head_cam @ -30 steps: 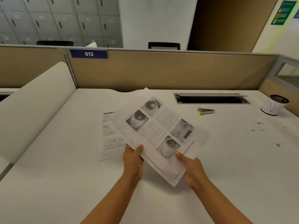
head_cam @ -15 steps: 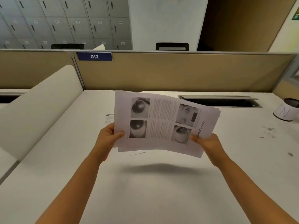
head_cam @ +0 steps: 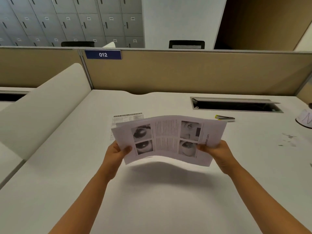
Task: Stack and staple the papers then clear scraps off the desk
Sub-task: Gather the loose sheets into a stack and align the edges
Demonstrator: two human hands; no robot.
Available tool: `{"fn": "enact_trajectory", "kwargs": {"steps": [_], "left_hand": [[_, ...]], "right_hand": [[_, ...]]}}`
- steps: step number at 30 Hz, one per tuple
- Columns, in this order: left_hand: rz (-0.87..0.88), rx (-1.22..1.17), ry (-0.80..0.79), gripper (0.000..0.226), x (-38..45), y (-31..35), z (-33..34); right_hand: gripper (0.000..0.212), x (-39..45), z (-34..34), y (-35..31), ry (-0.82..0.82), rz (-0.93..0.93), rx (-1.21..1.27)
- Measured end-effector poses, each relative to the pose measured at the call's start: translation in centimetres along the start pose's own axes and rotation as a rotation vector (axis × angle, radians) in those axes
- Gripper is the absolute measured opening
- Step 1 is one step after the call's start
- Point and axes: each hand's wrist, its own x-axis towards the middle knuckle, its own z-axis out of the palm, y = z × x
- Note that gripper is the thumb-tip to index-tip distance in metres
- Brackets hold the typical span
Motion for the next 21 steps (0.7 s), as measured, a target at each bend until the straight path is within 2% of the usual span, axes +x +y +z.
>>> {"fn": "enact_trajectory", "kwargs": {"steps": [12,18,21], "left_hand": [[-0.092,0.048,-0.005,0.047,-0.2,-1.2,2.0],[-0.047,0.013,0.003,0.035,-0.2,-1.3,2.2],[-0.038,0.035,-0.034,0.035,0.0,-1.8,2.2]], "right_hand": [[0.039,-0.3,-0.4,1.4,-0.030,0.044,-0.048],[0.038,-0.1,-1.6,1.0,-0.007,0.023,-0.021],[0.033,-0.1,-1.9,1.5,0.006,0.077,-0.074]]}}
